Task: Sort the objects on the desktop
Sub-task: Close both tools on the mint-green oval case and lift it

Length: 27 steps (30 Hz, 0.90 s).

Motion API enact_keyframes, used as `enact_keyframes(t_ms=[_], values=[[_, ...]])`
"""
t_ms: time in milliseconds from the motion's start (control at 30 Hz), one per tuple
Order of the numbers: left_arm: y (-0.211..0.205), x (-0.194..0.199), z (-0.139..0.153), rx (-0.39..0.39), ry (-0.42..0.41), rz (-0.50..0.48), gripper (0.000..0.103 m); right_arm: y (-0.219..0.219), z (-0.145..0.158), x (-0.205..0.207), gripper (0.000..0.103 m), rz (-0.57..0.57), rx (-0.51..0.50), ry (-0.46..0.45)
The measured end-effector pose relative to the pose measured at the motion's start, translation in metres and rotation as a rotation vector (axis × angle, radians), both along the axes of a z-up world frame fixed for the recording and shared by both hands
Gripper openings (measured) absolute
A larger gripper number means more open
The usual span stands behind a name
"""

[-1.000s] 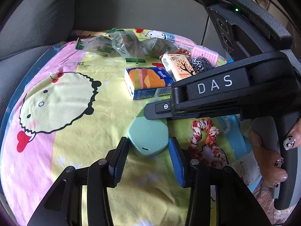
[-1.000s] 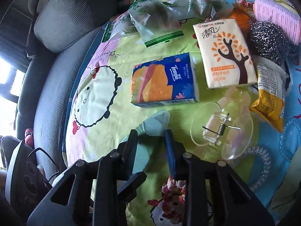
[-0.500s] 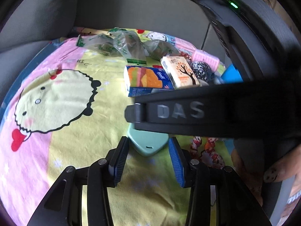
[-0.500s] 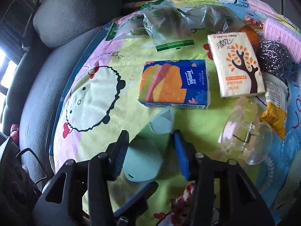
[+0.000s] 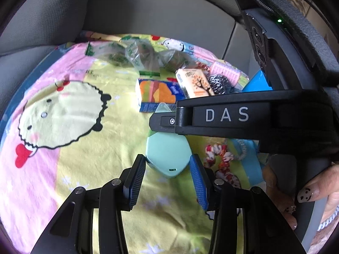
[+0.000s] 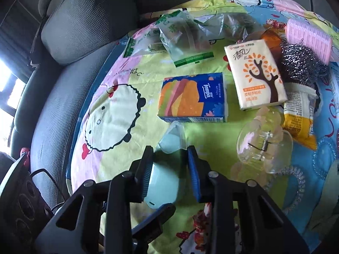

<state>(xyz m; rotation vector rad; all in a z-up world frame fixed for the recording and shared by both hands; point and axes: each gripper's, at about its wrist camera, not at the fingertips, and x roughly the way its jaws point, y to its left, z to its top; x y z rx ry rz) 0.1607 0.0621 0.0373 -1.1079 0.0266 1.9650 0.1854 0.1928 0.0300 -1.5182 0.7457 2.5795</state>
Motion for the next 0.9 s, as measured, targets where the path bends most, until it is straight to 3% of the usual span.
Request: enact_keyframes(t_ms=[400, 567, 900], values=[[0.007, 0.024, 0.033, 0.035, 0.091, -0.059, 0.044, 0.015, 0.018, 0.026, 0.031, -0.038, -0.088, 0.039], [0.009, 0.025, 0.034, 0.052, 0.055, -0.075, 0.044, 0.023, 0.018, 0.035, 0.028, -0.061, -0.105, 0.036], [0.018, 0.037, 0.049, 0.079, 0.084, -0.101, 0.044, 0.033, 0.033, 0.054, 0.028, -0.082, -0.11, 0.084]])
